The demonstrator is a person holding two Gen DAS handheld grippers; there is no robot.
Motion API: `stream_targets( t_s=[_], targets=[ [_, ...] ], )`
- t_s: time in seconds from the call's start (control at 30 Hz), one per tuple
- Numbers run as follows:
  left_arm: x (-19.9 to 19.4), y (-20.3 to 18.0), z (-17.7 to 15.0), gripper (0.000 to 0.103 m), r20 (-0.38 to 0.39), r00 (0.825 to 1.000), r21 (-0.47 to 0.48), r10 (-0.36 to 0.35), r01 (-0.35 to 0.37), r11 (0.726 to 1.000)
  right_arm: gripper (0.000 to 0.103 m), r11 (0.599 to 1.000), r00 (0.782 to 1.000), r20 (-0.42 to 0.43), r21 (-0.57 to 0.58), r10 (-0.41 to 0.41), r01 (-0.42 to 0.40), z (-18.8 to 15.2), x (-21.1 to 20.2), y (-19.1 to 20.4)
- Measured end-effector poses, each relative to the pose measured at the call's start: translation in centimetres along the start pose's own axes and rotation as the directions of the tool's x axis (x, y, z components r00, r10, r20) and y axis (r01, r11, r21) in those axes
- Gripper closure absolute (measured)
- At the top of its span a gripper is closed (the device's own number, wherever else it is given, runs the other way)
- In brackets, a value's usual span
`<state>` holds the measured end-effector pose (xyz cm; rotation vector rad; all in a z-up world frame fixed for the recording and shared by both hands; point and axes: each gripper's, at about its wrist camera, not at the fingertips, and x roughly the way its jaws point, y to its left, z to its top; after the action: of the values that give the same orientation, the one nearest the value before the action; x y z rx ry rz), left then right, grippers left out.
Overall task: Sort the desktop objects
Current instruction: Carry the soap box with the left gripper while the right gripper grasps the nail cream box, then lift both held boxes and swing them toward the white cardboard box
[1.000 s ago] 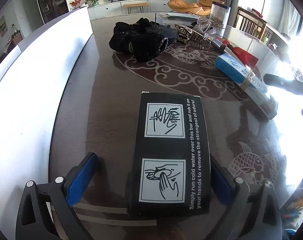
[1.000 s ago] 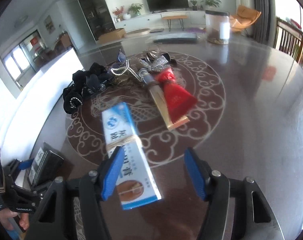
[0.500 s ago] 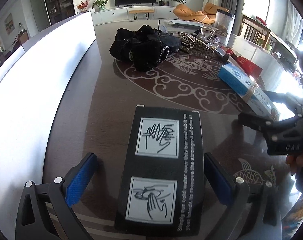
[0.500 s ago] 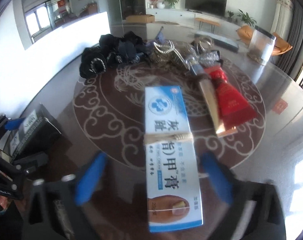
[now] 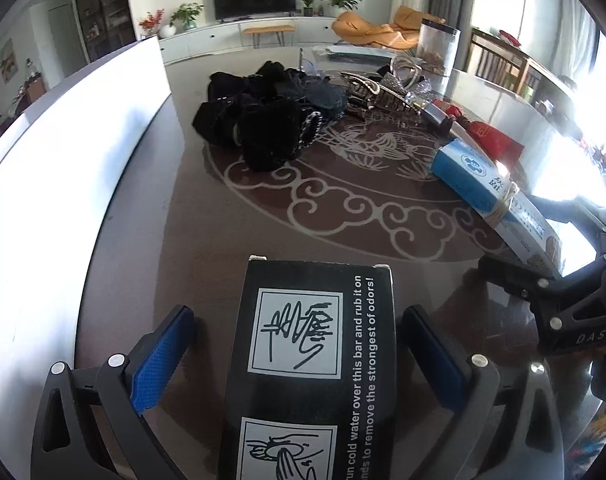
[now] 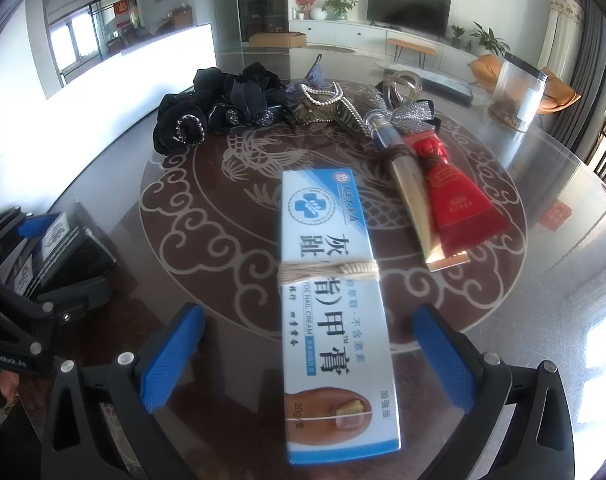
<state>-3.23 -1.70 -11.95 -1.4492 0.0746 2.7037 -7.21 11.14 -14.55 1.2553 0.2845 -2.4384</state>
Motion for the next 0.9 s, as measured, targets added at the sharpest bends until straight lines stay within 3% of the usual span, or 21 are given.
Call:
stream_targets(
  t_s=[0.4,0.53,0.9],
  targets=[
    [-0.40,-0.47,-0.07,0.000,0.049,0.998,0.040,0.046,-0.048,0.998,0.000,1.000,1.000,0.001,0.002,0.001,-0.001,-0.02,0.05,-0.06],
    [-0.02,0.39,0.09,0.000,0.010,1.000,-0.019,-0.008,0.008,1.000,0.000,1.000,1.000,0.001,0.002,0.001,-0.001,-0.01,0.07,-0.03],
    [-0.13,-0.19,-0.48,0.000,0.014,1.000,0.013,-0.017,0.016,1.000,0.000,1.000,1.000,0.001,0.001,0.000,0.000,-0.03,0.09,0.01]
  ],
)
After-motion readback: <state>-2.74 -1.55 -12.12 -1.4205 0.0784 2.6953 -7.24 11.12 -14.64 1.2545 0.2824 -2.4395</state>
